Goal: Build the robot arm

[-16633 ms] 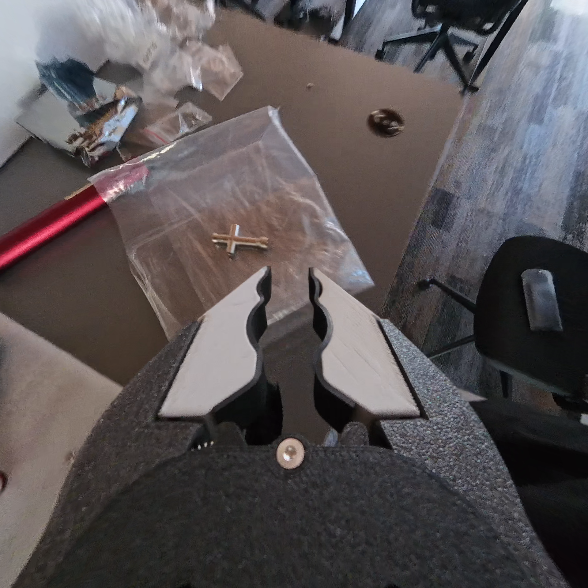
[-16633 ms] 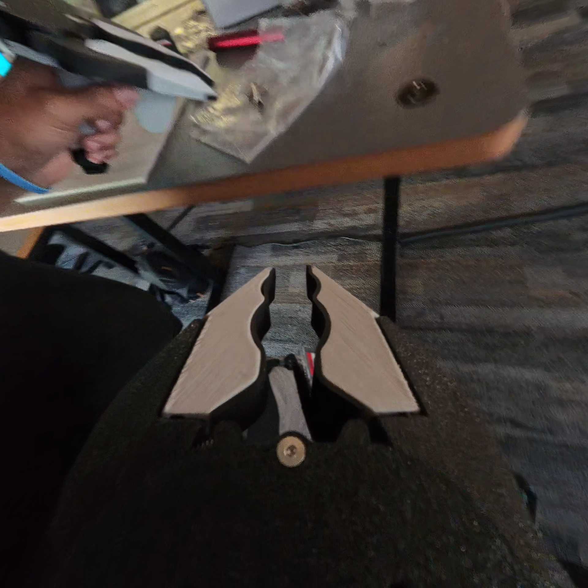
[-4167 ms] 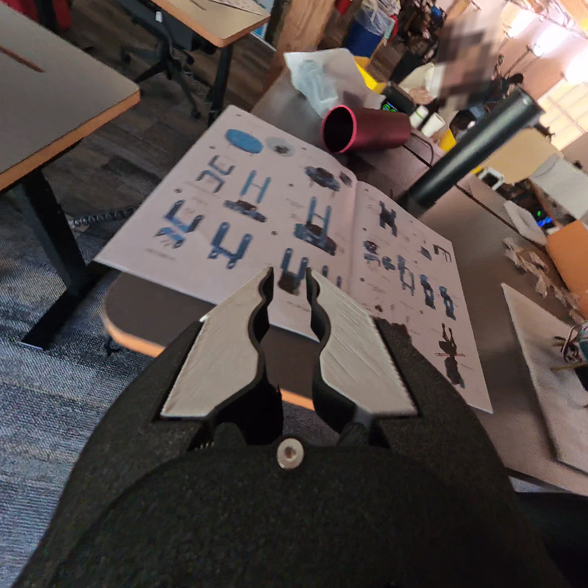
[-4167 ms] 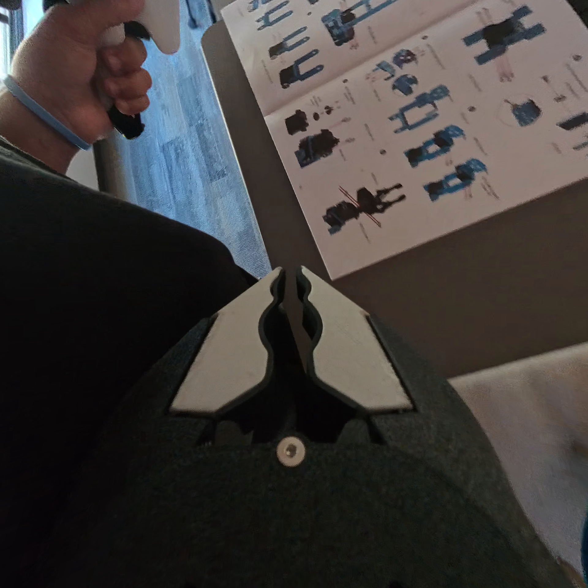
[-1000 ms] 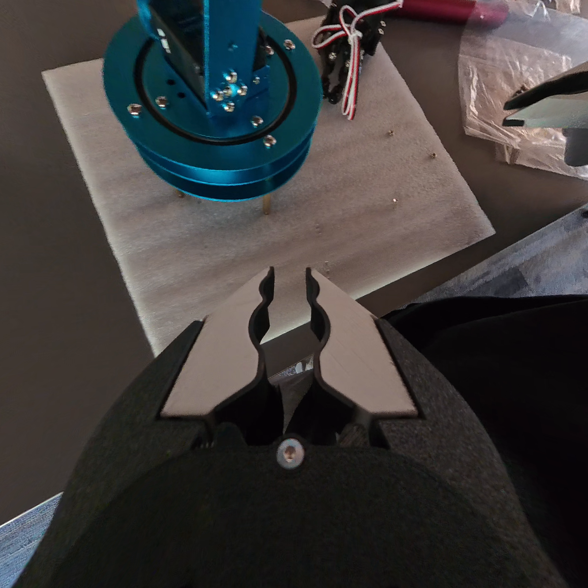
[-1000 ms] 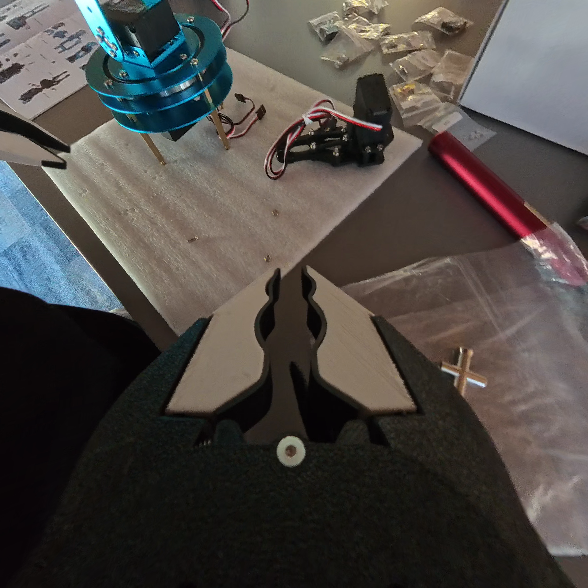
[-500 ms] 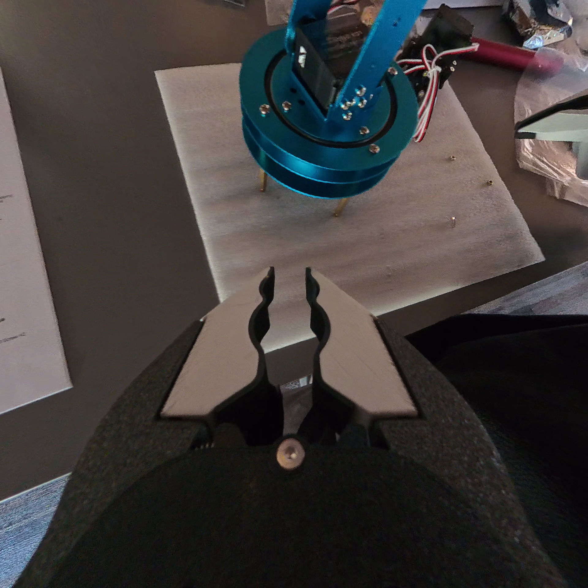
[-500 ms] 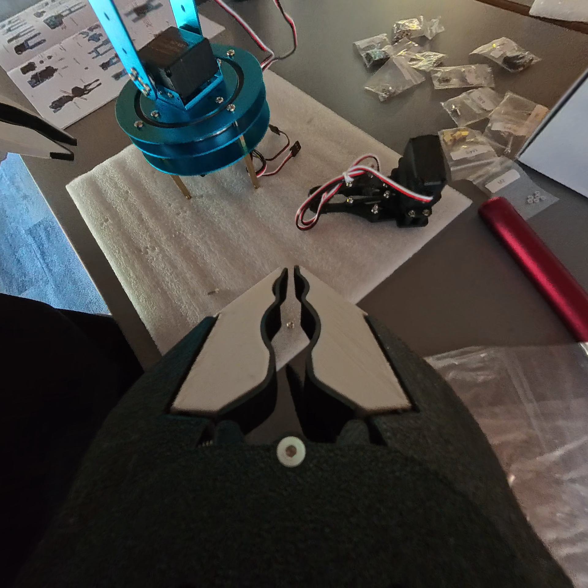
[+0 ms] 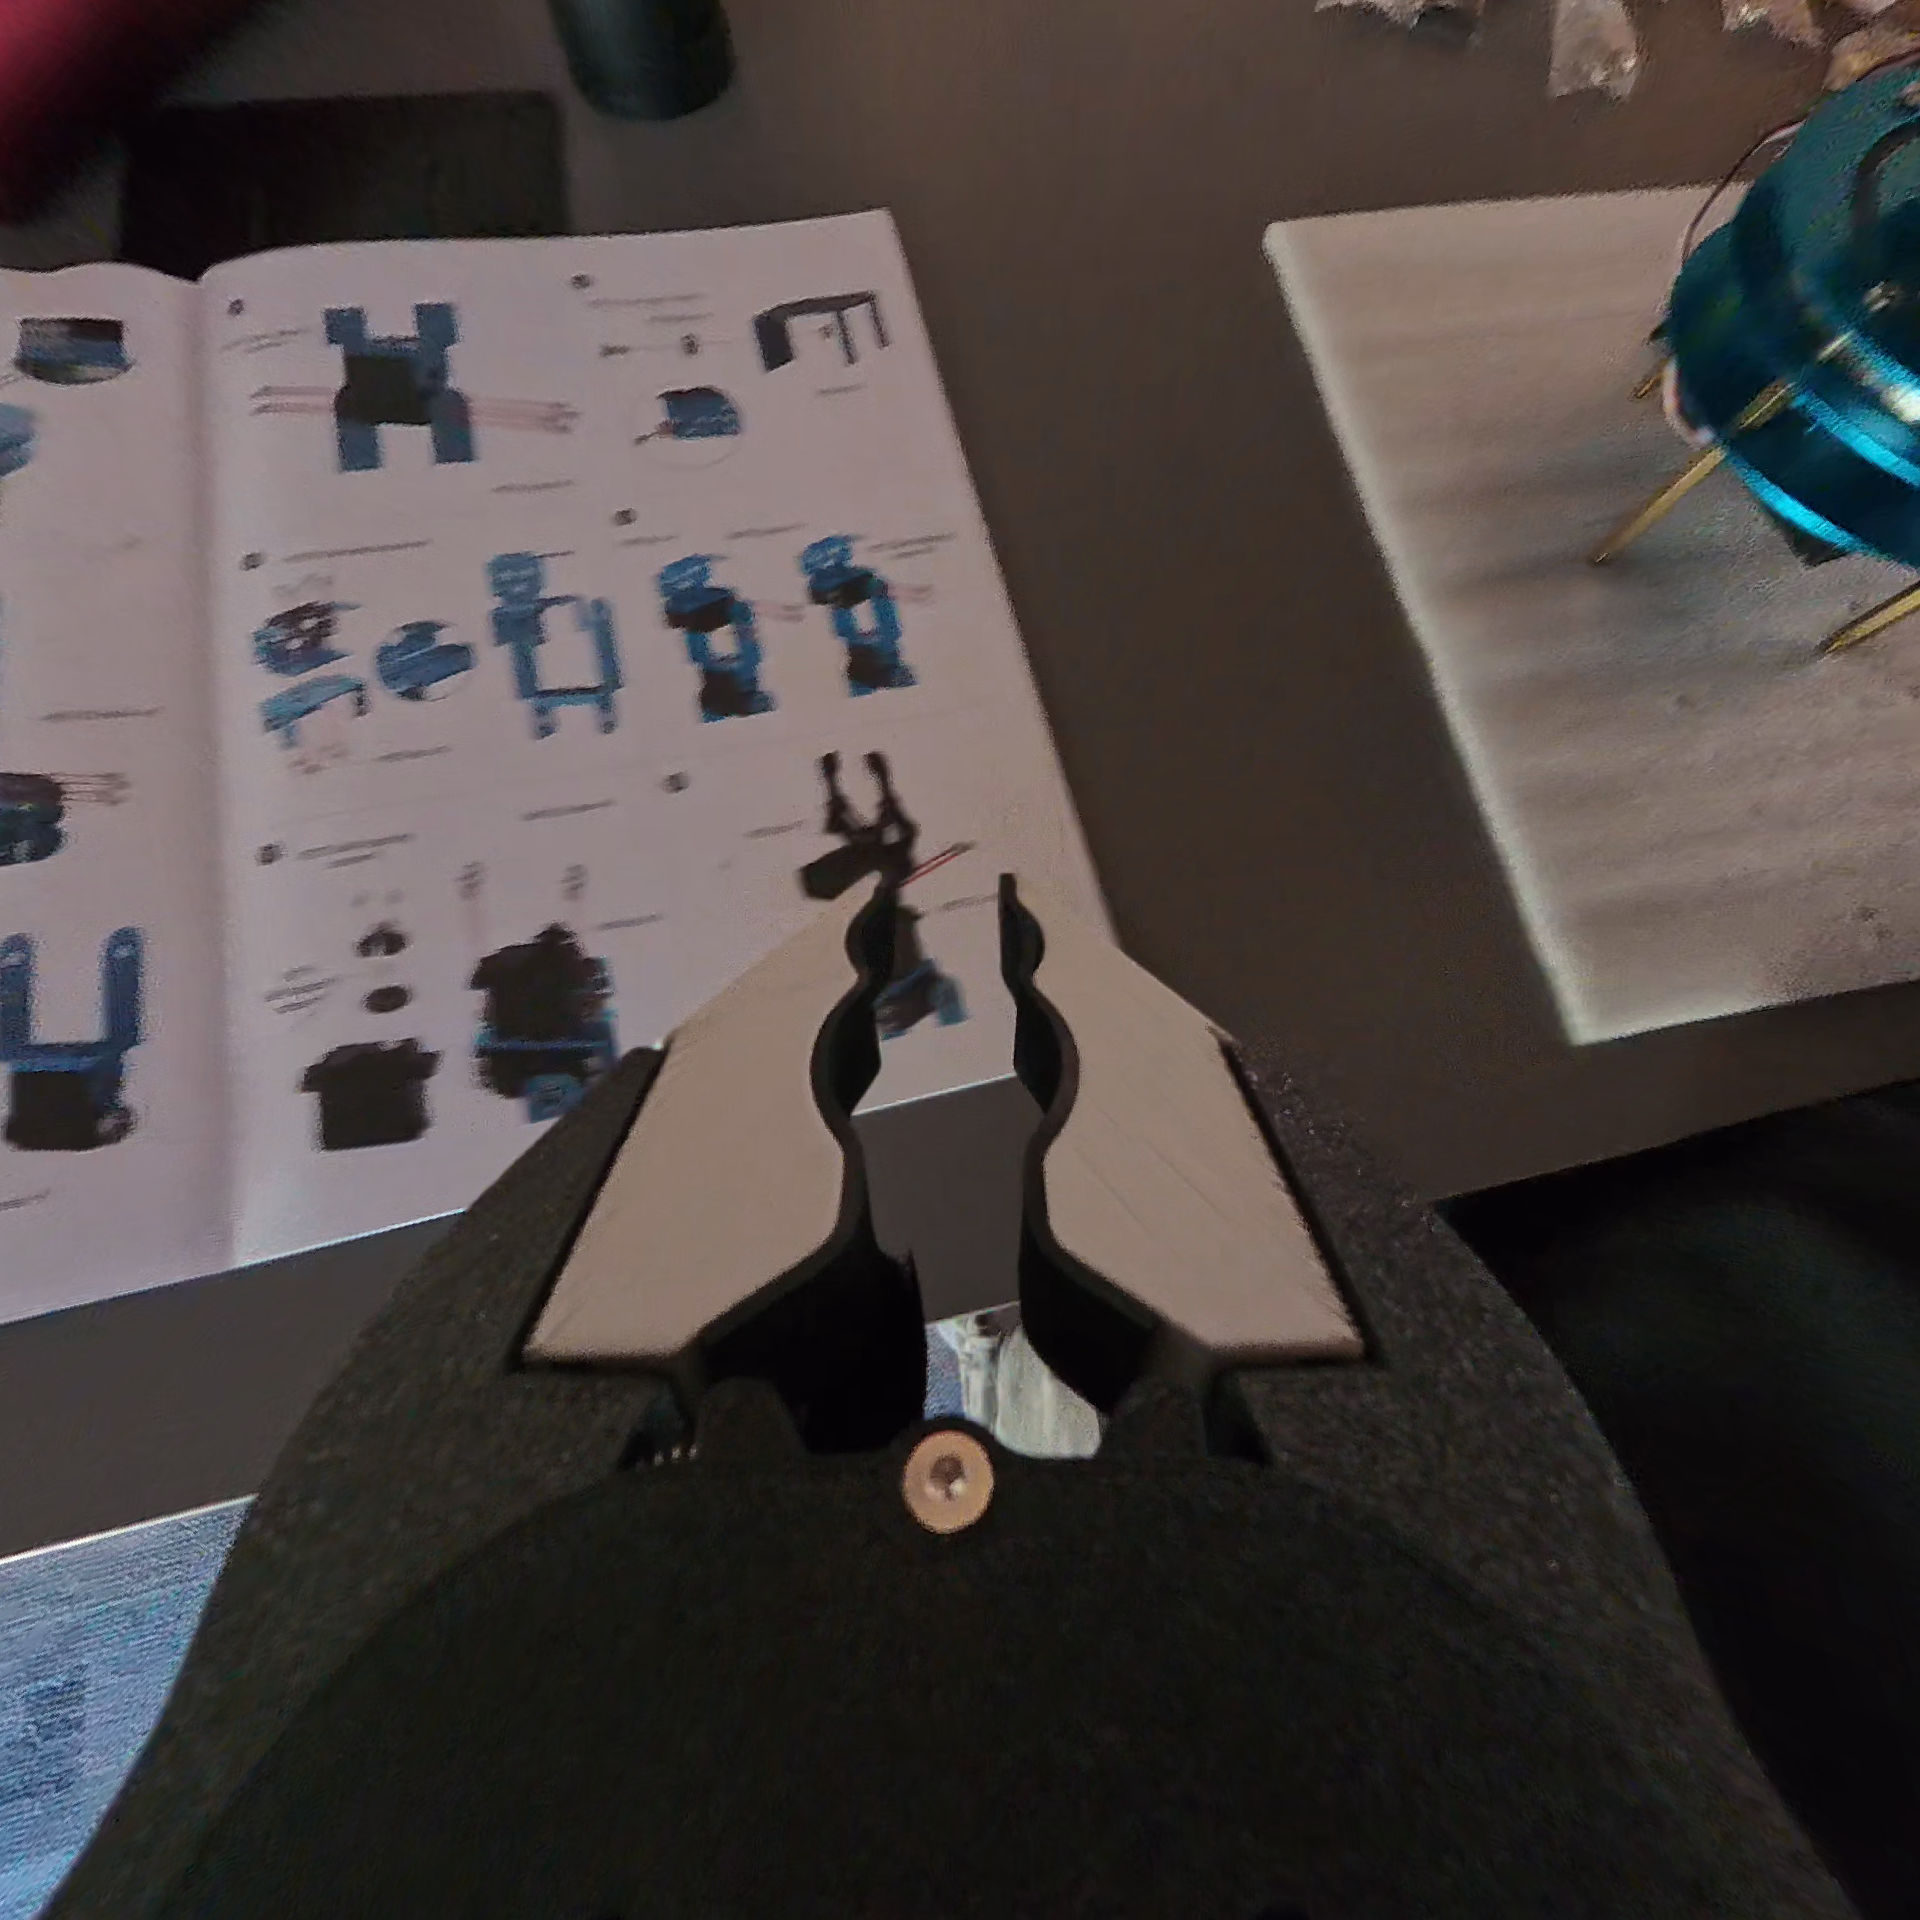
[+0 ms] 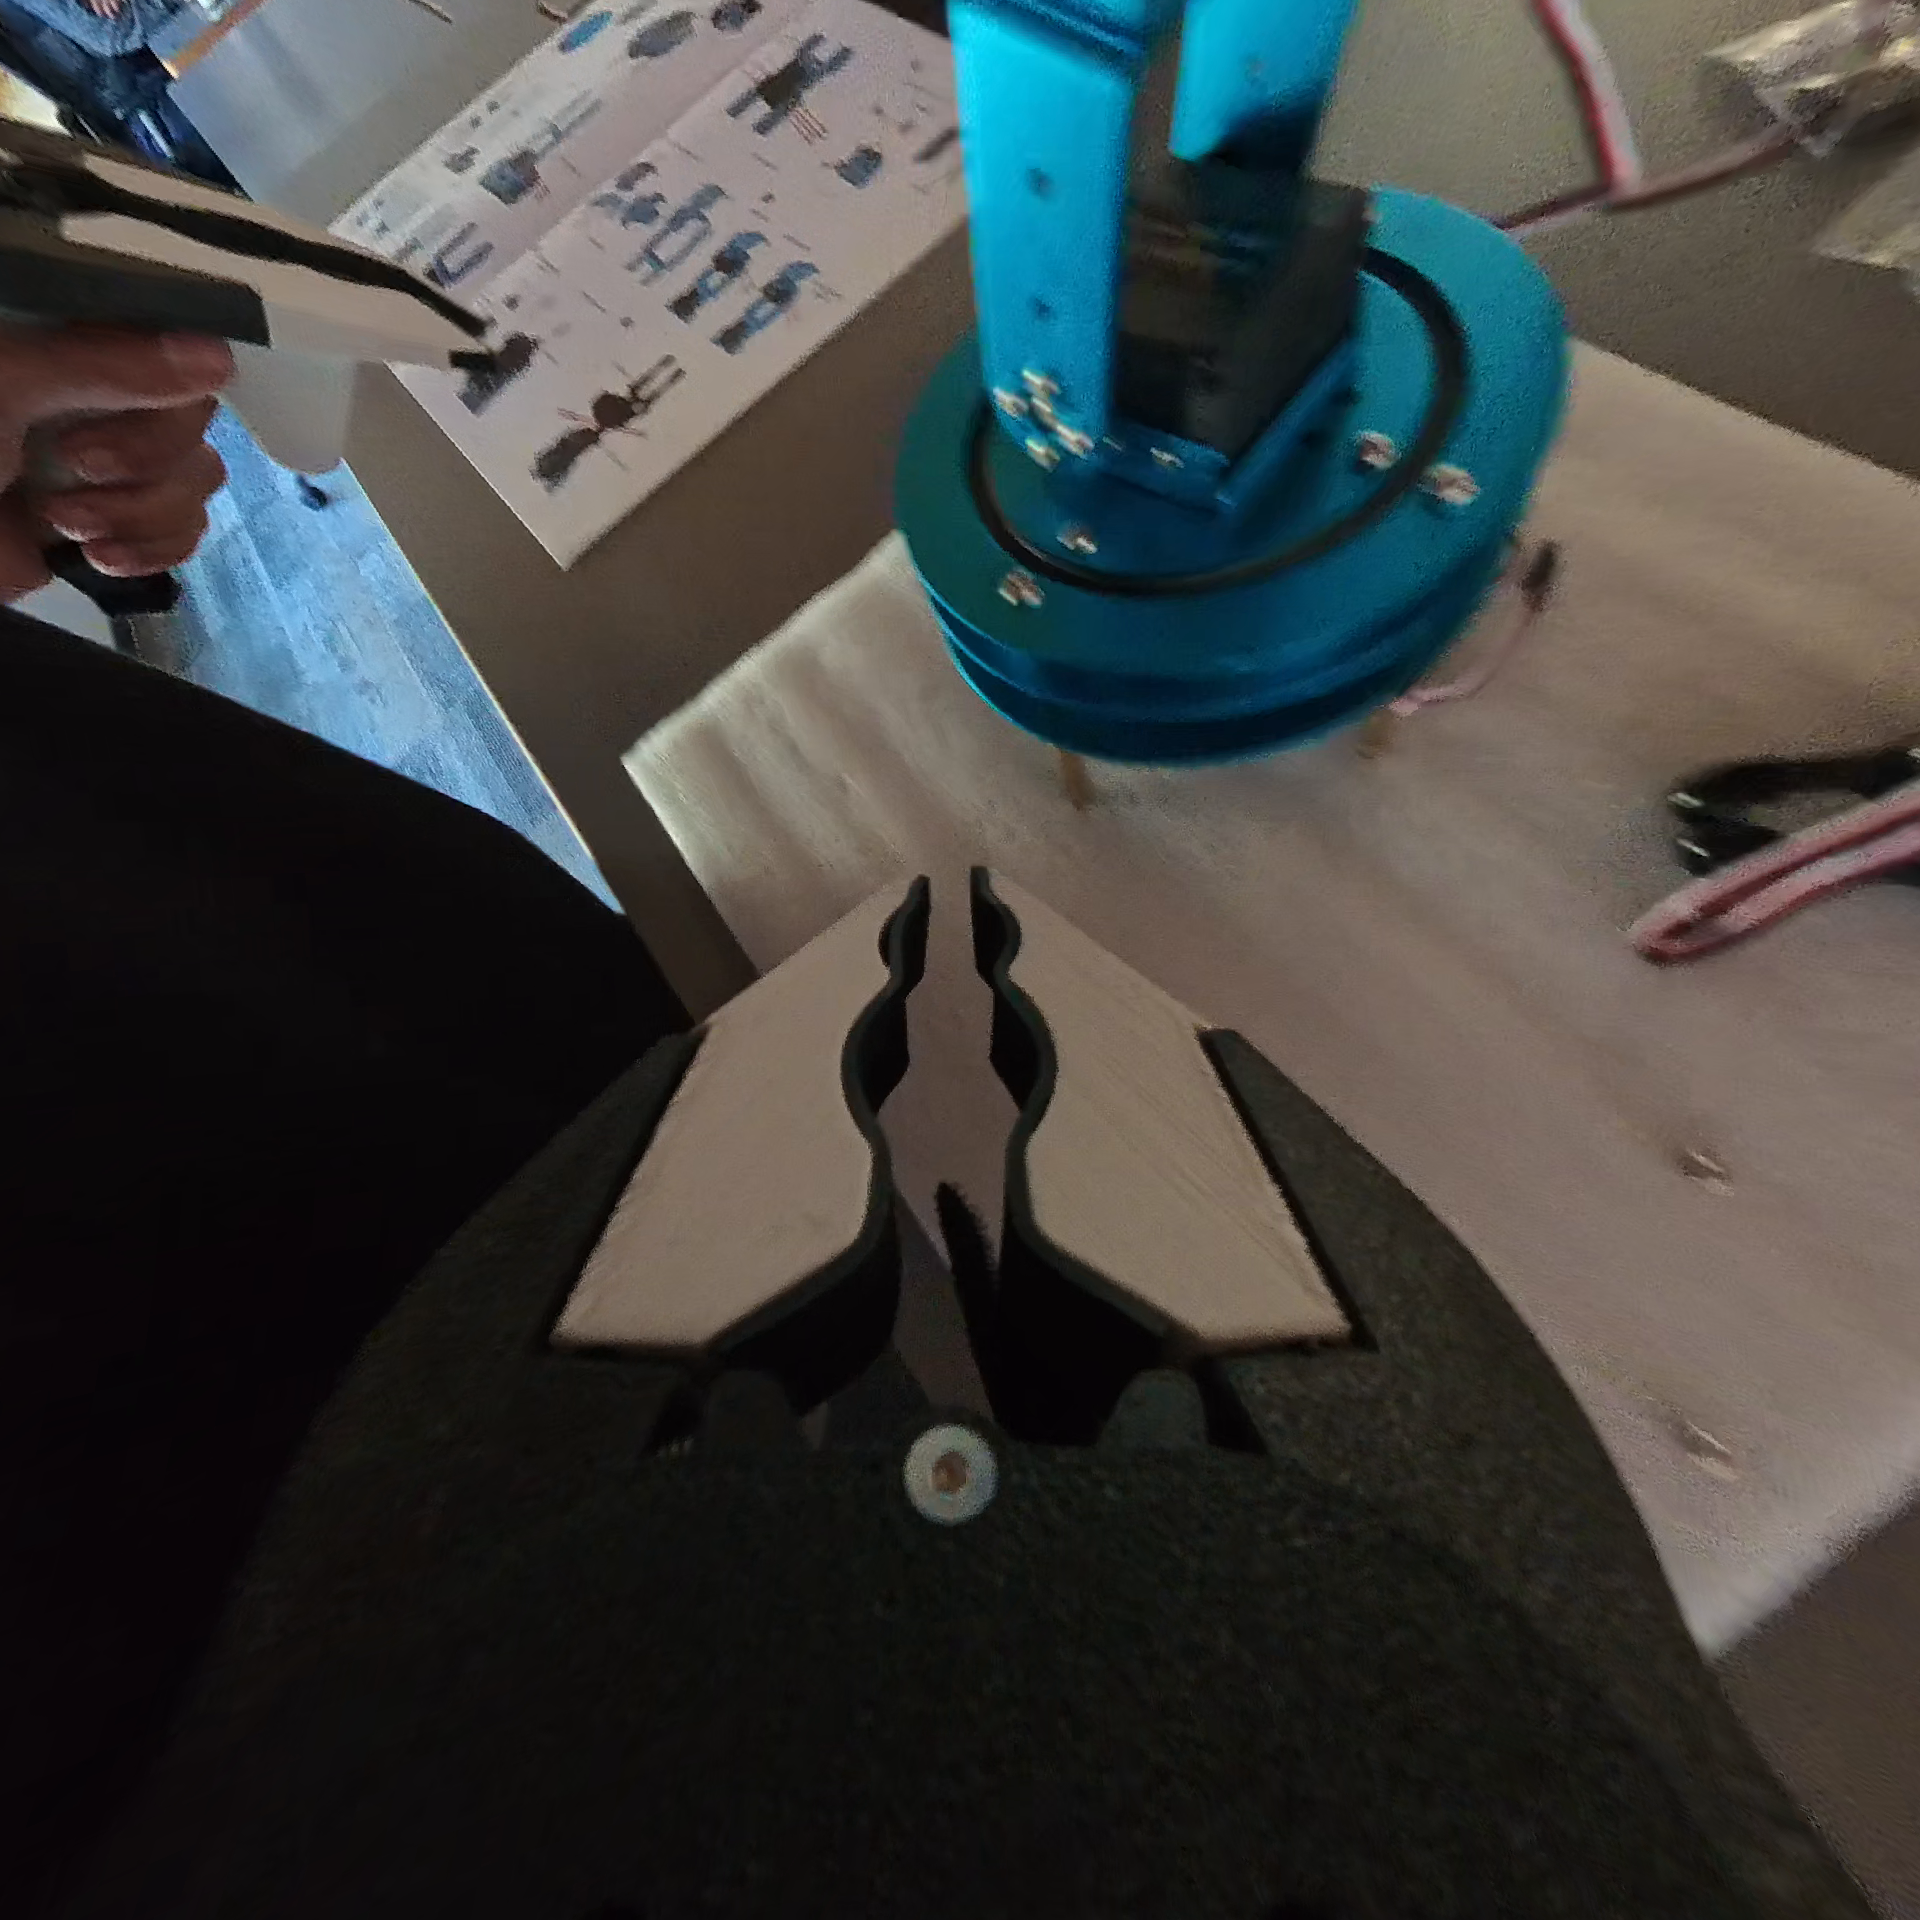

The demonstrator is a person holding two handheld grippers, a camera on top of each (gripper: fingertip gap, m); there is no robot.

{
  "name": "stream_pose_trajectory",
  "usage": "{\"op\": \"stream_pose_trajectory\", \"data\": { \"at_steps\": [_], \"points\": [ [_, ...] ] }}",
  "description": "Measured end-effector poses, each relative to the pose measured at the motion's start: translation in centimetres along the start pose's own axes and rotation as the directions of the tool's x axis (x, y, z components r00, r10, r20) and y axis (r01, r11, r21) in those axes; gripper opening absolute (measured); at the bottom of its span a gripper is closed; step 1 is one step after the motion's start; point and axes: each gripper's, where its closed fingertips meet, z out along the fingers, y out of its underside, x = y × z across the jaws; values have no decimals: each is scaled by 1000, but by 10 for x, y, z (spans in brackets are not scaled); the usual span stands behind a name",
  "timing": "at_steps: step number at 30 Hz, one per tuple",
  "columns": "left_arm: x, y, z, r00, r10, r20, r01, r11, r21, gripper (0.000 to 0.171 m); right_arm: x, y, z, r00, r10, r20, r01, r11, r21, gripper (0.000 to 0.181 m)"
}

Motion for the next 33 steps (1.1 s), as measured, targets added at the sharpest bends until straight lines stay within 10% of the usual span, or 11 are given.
{"op": "stream_pose_trajectory", "data": {
  "at_steps": [10, 21, 33],
  "points": [
    [-58, 35, -9, 937, 230, -261, -247, 968, -34, 20, -77, -33, 70, 995, 102, -9, -101, 994, 38, 8],
    [-62, 19, 11, 863, 359, -355, -376, 926, 21, 21, -26, -27, 17, 933, 172, -316, -143, 983, 116, 10],
    [-56, 9, 13, 901, 375, -219, -381, 924, 14, 20, 36, -22, -29, 929, 82, -360, -58, 995, 77, 10]
  ]
}}
